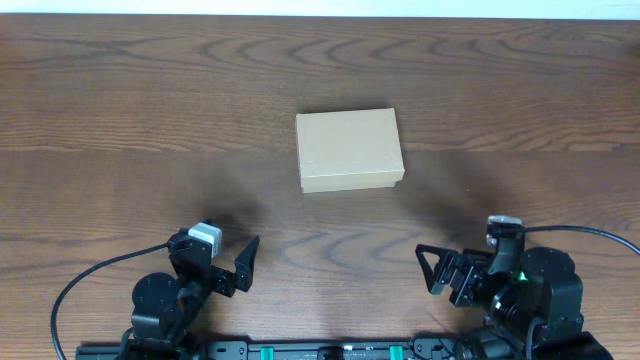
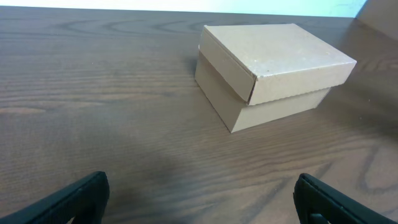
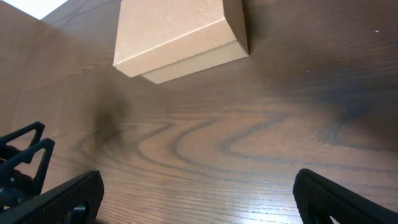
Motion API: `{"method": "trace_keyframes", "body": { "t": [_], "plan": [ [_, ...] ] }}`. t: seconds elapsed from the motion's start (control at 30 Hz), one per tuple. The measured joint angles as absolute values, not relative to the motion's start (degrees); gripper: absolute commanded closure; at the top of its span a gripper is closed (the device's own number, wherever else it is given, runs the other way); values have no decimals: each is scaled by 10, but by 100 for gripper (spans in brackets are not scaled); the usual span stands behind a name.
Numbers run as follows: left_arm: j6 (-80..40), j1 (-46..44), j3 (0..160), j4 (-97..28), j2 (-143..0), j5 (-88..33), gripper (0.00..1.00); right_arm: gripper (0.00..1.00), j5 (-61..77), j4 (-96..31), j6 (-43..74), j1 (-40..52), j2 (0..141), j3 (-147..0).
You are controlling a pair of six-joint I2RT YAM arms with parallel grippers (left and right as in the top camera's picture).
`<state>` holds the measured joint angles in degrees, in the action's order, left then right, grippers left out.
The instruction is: Pack container
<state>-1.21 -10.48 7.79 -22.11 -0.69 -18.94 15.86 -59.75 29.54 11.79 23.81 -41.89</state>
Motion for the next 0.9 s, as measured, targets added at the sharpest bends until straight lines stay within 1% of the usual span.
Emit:
{"method": "trace_keyframes", "body": {
  "t": [0.2,0.4,0.7,0.9],
  "plan": [
    [-12,-105,78,-221,-7,-189,5,1,85,-563,288,161,216,-409],
    [-12,-105,78,-220,-7,-191,5,1,28,-459,229,223,129,-307],
    [-12,-105,78,-220,-7,-191,5,1,10,-371,199,229,19,-149],
    [-12,-105,78,-221,-7,-191,4,1,10,-344,204,229,10,-89]
  ]
}}
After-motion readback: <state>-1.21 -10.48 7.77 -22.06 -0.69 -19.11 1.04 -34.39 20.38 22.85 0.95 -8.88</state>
